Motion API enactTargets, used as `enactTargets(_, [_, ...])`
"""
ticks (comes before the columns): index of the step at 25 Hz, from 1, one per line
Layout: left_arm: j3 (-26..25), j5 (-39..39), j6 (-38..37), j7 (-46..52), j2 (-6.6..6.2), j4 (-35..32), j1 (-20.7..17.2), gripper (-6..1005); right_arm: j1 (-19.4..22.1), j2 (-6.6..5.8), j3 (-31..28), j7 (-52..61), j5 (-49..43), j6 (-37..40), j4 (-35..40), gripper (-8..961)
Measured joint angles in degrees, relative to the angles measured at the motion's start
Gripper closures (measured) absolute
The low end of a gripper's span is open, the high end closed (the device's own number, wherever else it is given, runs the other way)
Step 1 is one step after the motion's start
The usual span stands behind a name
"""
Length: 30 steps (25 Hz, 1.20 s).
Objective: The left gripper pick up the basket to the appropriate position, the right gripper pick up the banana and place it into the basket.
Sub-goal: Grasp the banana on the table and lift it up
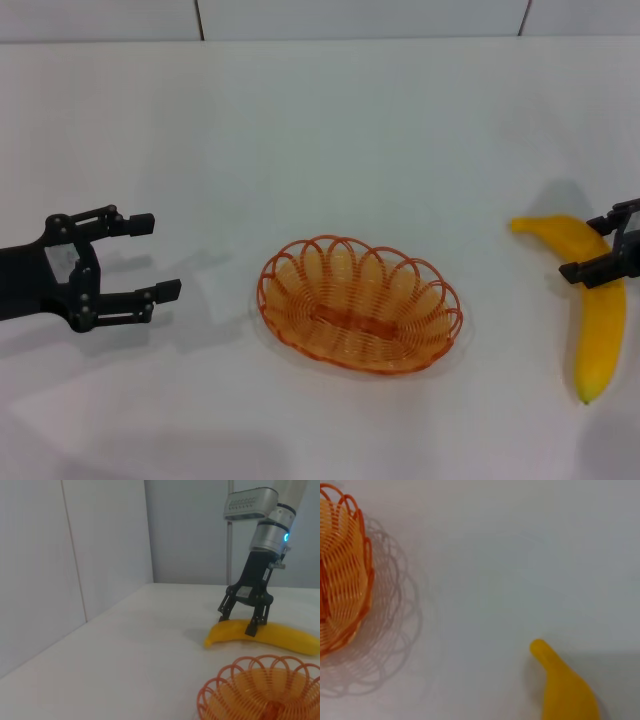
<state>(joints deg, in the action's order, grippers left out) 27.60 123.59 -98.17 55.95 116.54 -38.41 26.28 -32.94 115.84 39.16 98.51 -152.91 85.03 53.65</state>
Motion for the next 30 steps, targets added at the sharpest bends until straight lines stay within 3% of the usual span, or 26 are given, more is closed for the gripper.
enactTargets(7, [0.0,0.0,0.0,0.0,0.04,0.0,0.0,158,-0.2,0.00,-0.2,0.6,0.0,0.5,-0.1,206])
enactTargets(18, [0.0,0.0,0.0,0.0,0.09,0.0,-0.1,158,-0.4,-0.01,0.1,2.3,-1.5,0.3,-0.1,443])
enactTargets(30, [0.0,-0.1,0.0,-0.2,0.09,0.0,-0.6,158,-0.2,0.11,-0.7,2.9,-0.4,3.0,3.1,466])
